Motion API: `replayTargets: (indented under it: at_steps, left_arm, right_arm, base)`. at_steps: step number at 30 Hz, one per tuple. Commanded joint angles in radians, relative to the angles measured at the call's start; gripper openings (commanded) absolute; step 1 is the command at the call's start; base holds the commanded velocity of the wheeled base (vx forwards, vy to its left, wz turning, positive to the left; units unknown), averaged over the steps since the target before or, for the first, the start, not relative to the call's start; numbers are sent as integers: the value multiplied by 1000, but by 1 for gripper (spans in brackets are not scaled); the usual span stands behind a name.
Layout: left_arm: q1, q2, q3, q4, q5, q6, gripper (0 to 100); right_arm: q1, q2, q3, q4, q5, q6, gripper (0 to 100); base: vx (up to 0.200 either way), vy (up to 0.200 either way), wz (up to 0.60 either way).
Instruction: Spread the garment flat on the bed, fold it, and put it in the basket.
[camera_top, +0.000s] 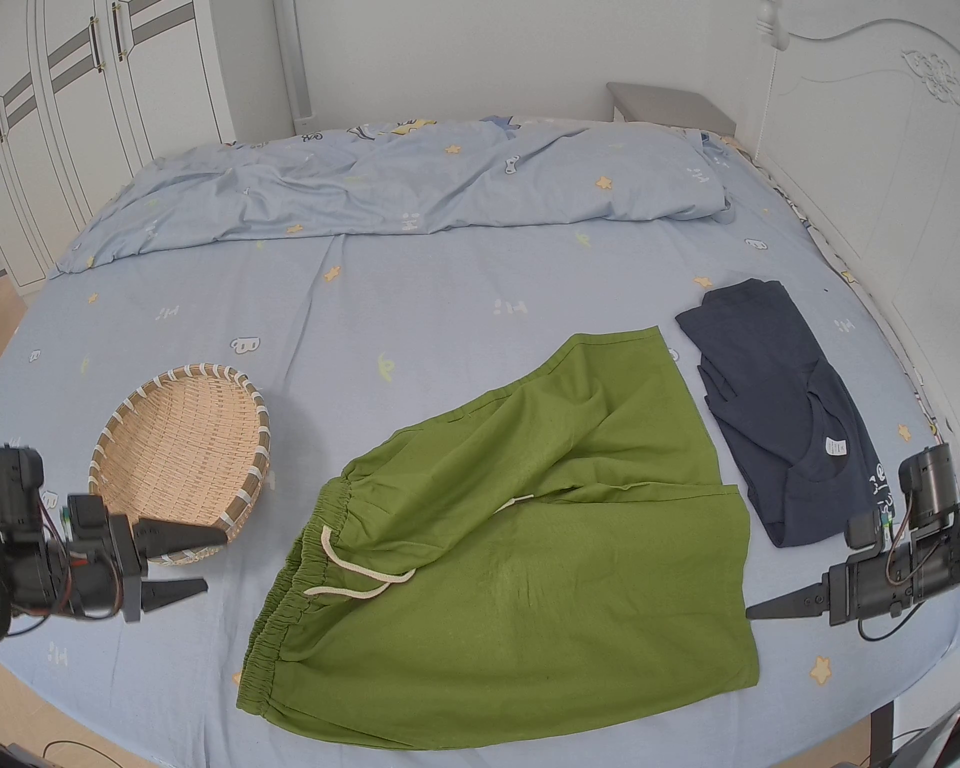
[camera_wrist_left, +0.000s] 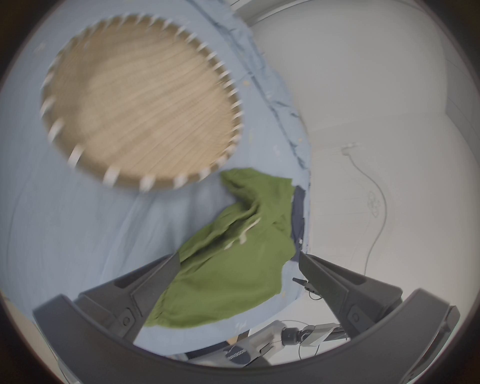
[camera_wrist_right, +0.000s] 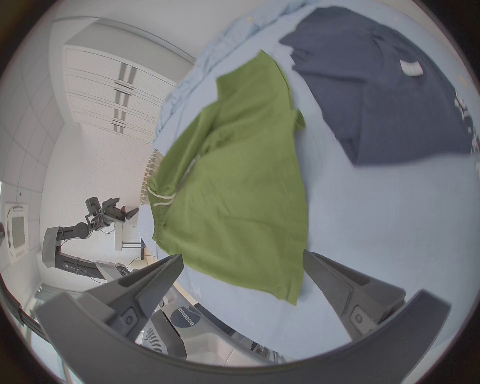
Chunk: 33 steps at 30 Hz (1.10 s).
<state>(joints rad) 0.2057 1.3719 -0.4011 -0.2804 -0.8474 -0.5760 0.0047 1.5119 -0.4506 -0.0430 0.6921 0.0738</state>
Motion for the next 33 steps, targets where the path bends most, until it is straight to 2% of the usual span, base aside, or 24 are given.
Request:
replayTargets:
  at_steps: [1,9,11,12,15,17,33]
  left_arm:
    - [-112,21,-236,27,8,-90,100]
    - [-229,237,-443,10,16,-130,100]
    - [-252,286,-483,1,42,-134,100]
    - [-287,354,-522,-17,90,-136,100]
    - [-339,455,-570,-63,169,-137,100]
    - [-365,498,-588,-88,200,-142,100]
    - [-477,561,-575,-106,208,-143,100]
  right_arm:
    - [21,-125,-151,52,0,3,100]
    - [75,-116,-292,54,0,6,100]
    - [86,-116,-309,55,-2,6,100]
    - [103,-118,-309,55,-2,6,100]
    - [115,-119,-298,55,-3,6,100]
    - [113,-119,-295,55,-3,6,100]
    - [129,-99,-284,52,-6,9,100]
  base:
    - [0,0,0]
    - [0,0,0]
    - [0,0,0]
    - [0,0,0]
    - [0,0,0]
    - [0,0,0]
    - [0,0,0]
